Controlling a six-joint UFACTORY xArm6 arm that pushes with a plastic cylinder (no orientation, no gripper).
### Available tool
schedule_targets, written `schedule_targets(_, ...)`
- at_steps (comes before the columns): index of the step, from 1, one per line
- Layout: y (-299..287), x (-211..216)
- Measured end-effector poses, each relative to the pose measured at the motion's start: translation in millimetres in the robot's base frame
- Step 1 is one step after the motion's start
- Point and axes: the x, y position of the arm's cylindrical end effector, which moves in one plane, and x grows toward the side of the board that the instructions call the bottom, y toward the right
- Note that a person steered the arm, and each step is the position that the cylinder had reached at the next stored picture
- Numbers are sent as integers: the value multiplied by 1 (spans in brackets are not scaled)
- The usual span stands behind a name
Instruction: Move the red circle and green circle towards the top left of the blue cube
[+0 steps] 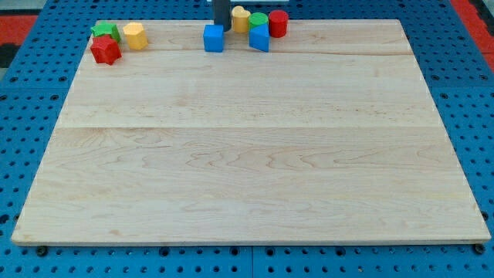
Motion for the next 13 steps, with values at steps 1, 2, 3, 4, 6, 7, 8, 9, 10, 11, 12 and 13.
schedule_targets(1, 22, 34)
schedule_targets(2, 113, 68)
schedule_targets(3, 191, 29)
schedule_targets(4, 188, -39)
schedule_targets(6, 167, -39)
schedule_targets(7, 135, -39)
schedule_targets(8, 114, -39)
schedule_targets(9, 92, -38)
schedule_targets(10, 71, -37)
schedule_targets(11, 44, -37)
schedule_targets(12, 25, -33)
schedule_targets(13, 6, -16)
